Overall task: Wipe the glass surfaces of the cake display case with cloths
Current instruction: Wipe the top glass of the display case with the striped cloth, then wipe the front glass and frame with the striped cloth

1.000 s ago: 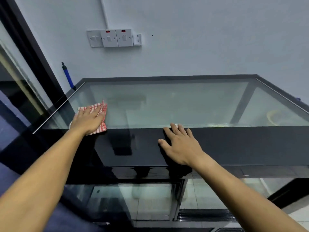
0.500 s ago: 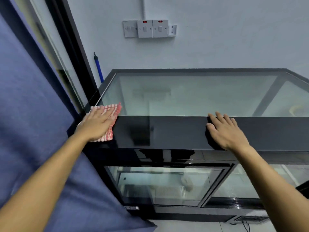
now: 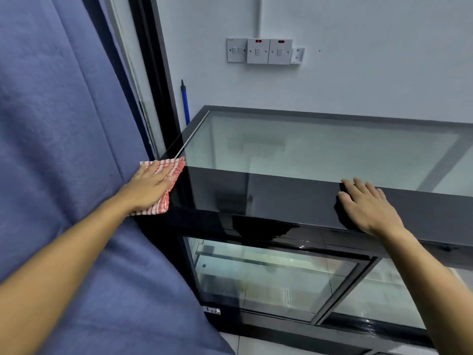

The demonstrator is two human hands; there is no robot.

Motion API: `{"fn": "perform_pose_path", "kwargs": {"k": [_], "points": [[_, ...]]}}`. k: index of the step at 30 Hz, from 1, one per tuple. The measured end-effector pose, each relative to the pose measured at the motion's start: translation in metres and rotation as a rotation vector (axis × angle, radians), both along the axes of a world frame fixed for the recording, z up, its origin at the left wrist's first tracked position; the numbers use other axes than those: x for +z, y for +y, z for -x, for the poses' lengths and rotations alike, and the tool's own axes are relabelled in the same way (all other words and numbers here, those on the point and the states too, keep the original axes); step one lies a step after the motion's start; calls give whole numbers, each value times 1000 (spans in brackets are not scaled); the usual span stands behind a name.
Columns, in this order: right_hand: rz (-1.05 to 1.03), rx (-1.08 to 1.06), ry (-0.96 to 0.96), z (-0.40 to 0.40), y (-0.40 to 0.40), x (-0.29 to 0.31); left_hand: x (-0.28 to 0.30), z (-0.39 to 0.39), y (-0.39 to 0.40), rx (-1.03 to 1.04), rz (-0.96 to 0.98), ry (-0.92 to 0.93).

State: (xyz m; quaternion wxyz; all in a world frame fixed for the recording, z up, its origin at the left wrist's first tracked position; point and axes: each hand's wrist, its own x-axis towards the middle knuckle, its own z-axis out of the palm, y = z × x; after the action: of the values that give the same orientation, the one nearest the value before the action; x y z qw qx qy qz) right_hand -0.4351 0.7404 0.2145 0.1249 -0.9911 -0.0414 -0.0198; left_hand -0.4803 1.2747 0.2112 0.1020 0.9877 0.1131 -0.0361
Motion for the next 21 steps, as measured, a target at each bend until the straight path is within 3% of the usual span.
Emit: {"fn": "perform_pose_path", "kwargs": {"k": [8,12,18,21], "points": [[-52,-8,-20,1,4,3,-6,27,-38,-182,-91,-83],[-136,-48,-165,20,15,11,-4,34,-25,-268,-47,-75],[-245,90,-229,53,113,5,-5,63,7,-264,20,-144],[-126,92,-249,54,150,-14,-14,67,28,-269,16,-220]]}}
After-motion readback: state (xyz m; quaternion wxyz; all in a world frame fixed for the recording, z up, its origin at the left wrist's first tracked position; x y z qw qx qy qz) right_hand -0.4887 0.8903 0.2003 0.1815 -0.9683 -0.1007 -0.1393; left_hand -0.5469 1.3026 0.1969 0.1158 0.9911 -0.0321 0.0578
